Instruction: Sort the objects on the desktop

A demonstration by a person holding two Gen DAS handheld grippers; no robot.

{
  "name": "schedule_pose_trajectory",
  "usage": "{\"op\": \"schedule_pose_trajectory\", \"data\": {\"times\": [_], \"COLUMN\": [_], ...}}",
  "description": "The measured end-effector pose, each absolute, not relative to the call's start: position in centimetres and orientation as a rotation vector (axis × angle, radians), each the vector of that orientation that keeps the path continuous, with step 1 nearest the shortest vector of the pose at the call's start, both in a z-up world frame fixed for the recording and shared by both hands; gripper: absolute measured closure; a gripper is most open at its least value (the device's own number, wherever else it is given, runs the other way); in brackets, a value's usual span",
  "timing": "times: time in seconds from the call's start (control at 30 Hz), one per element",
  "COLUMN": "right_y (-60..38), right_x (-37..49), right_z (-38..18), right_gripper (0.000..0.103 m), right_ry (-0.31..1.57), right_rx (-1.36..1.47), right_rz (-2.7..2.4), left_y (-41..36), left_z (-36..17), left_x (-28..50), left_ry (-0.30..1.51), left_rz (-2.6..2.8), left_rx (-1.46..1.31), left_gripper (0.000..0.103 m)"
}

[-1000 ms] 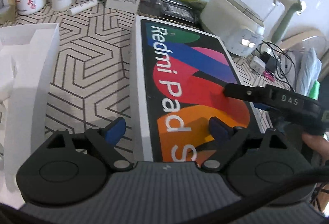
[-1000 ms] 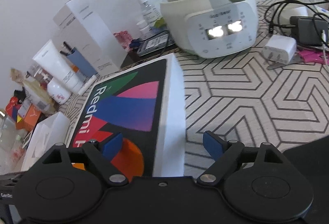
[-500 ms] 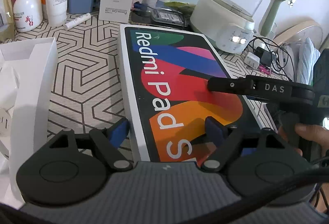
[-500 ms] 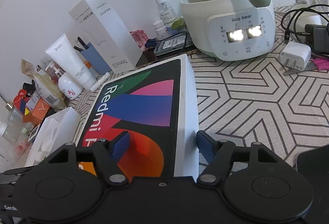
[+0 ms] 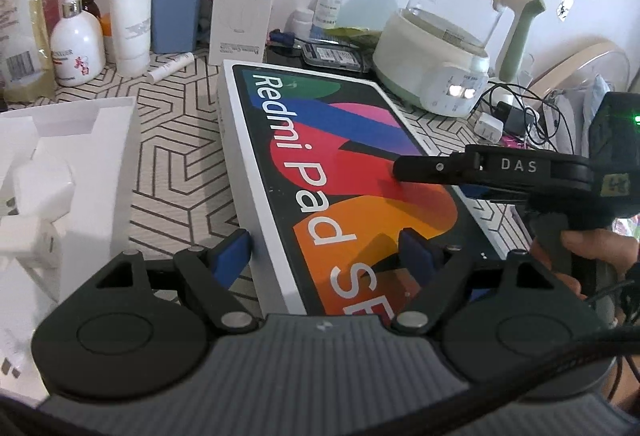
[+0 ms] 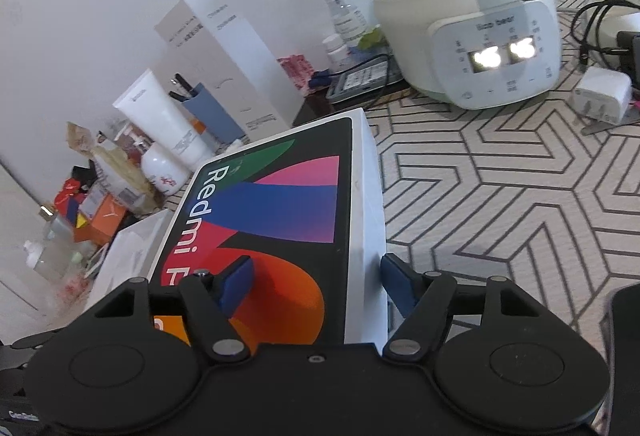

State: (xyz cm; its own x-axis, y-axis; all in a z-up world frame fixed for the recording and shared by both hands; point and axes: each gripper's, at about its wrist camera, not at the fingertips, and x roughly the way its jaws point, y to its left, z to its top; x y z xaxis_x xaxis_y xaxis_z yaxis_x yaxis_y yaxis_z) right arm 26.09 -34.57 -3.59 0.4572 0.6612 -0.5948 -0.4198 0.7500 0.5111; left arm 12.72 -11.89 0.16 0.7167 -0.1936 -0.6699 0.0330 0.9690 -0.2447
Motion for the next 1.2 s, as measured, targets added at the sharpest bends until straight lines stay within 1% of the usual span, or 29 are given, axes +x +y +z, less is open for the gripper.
{"op": "schedule_pose_trajectory", "data": {"times": [0.2,0.43,0.53,0.7,0.8,0.9,1.03,1.2], "right_y": [-33.7,-32.7,-32.2,-31.5,-31.2,-30.2,-28.7,-26.6], "right_x": [26.0,25.9,25.9,24.9,24.4,23.9,23.7,23.1], "right_z": [-3.5,-3.4,-3.4,-3.5,-3.2,-3.0,-3.7,-4.0], "right_gripper": [0.028,0.028,0.028,0.028,0.028,0.028,0.028,0.028], "right_ry": [0.876,0.887,0.891,0.893,0.873,0.862,0.906,0.925], "right_rx": [0.322,0.336,0.341,0.407,0.407,0.399,0.428,0.431], "right_rz": [0.73,0.79,0.815,0.886,0.926,0.972,1.019,1.075], "left_y": [-11.2,-9.1,-8.0,-6.9,-6.0,-5.3,-4.5,-3.1], "left_z": [0.6,2.4,2.3,2.0,2.4,3.3,4.7,5.1], "left_x": [11.9,10.1,9.8,9.3,8.6,7.6,6.3,5.0], "left_ry": [0.768,0.688,0.703,0.696,0.667,0.6,0.532,0.528], "left_rz": [-0.109,-0.084,-0.113,-0.056,-0.057,-0.055,-0.052,0.004], "left_rx": [-0.202,-0.176,-0.215,-0.196,-0.193,-0.159,-0.125,-0.112], "left_gripper": [0.023,0.023,0.023,0.023,0.023,0.021,0.02,0.018]}}
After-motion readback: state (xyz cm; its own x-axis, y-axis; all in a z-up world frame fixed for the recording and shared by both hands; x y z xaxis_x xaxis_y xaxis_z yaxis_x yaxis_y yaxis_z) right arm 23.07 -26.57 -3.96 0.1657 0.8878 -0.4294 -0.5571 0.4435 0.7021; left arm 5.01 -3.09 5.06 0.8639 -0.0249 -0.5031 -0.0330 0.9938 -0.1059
